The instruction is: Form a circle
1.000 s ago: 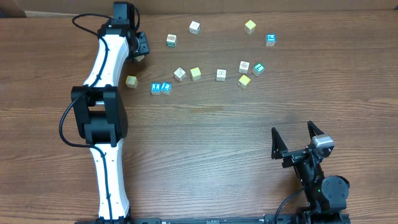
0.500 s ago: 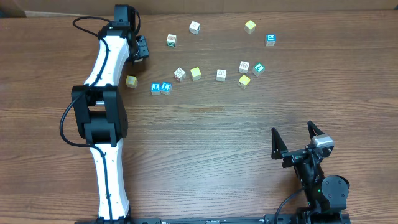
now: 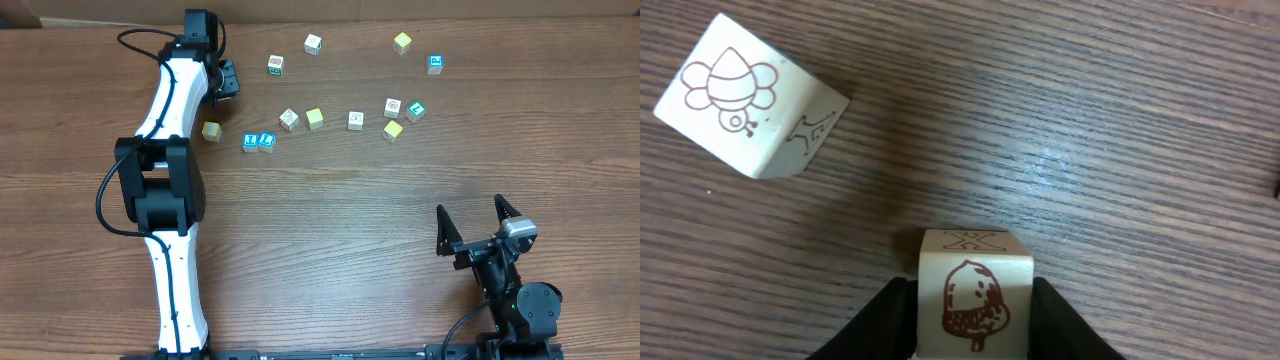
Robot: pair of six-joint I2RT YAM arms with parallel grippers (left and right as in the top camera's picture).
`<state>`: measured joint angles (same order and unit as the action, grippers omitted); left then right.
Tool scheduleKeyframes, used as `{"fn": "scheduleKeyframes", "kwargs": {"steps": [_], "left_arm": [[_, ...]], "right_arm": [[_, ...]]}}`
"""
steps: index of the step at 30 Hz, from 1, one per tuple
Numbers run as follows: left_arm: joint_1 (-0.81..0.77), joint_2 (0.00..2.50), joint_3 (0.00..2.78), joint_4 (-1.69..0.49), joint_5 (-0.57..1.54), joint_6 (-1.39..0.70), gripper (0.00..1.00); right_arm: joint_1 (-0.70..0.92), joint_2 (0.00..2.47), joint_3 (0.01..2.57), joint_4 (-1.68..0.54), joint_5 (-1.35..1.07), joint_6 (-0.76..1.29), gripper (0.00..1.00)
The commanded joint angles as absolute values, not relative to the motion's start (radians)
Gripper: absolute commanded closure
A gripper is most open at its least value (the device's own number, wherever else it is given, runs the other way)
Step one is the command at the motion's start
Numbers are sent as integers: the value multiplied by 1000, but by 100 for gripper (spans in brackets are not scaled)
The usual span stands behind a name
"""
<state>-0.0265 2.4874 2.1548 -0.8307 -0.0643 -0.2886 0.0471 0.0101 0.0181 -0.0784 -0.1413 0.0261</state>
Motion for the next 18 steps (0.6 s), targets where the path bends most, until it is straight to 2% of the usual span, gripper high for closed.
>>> {"fn": "scheduleKeyframes", "kwargs": {"steps": [1, 15, 18], "left_arm": [[-33, 2499, 2152, -834, -63, -279, 67], [-33, 2395, 2182, -915, -63, -206, 70], [-33, 2328, 2182, -957, -50, -207, 79]], "right_arm": [[46, 3, 8, -73, -135, 29, 0], [46, 3, 8, -73, -135, 29, 0], [46, 3, 8, -73, -135, 29, 0]]}}
